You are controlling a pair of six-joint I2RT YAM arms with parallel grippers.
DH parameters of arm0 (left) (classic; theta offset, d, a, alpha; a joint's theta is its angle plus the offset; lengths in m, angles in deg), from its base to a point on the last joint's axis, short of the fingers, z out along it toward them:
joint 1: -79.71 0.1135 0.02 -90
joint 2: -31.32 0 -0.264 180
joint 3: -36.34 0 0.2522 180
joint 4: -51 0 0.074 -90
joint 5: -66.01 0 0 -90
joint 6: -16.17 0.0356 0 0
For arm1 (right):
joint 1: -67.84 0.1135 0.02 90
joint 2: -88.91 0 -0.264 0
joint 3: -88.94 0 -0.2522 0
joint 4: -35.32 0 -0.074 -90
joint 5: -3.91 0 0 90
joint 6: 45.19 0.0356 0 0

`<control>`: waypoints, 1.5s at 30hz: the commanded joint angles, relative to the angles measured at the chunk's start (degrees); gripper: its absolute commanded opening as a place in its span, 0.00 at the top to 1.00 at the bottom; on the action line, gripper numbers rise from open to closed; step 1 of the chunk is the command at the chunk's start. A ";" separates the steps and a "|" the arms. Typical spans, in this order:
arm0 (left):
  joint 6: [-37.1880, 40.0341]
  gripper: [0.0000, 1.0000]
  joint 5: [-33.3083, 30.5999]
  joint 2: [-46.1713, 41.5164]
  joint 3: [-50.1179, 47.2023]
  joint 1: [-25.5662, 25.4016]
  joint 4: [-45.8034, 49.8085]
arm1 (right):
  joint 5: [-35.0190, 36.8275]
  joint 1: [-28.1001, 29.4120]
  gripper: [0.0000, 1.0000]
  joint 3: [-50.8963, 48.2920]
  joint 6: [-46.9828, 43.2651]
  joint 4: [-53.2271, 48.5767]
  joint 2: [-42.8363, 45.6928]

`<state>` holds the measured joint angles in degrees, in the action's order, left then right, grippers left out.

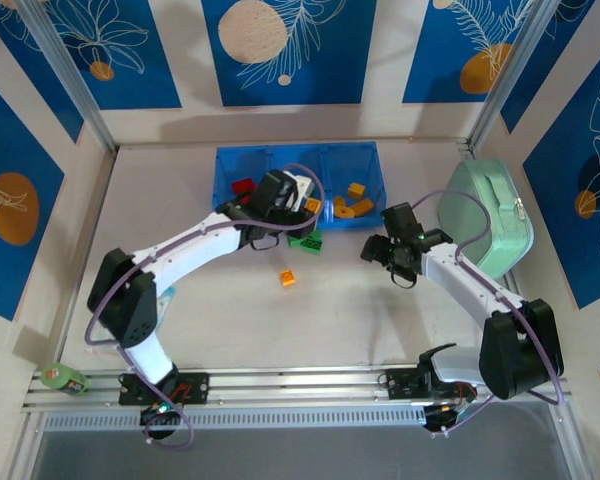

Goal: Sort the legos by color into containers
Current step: Place the lego in the container, then pick up the lego from the center of the table.

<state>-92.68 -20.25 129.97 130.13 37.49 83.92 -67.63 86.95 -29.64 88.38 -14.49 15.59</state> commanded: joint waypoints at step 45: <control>-1.54 0.29 -7.16 -13.91 -15.34 -1.05 -4.32 | -3.36 20.29 0.15 8.70 -7.81 2.00 -7.16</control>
<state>-90.65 -24.49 119.85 121.76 35.96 83.44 -71.11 105.11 -24.09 82.04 -12.13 11.27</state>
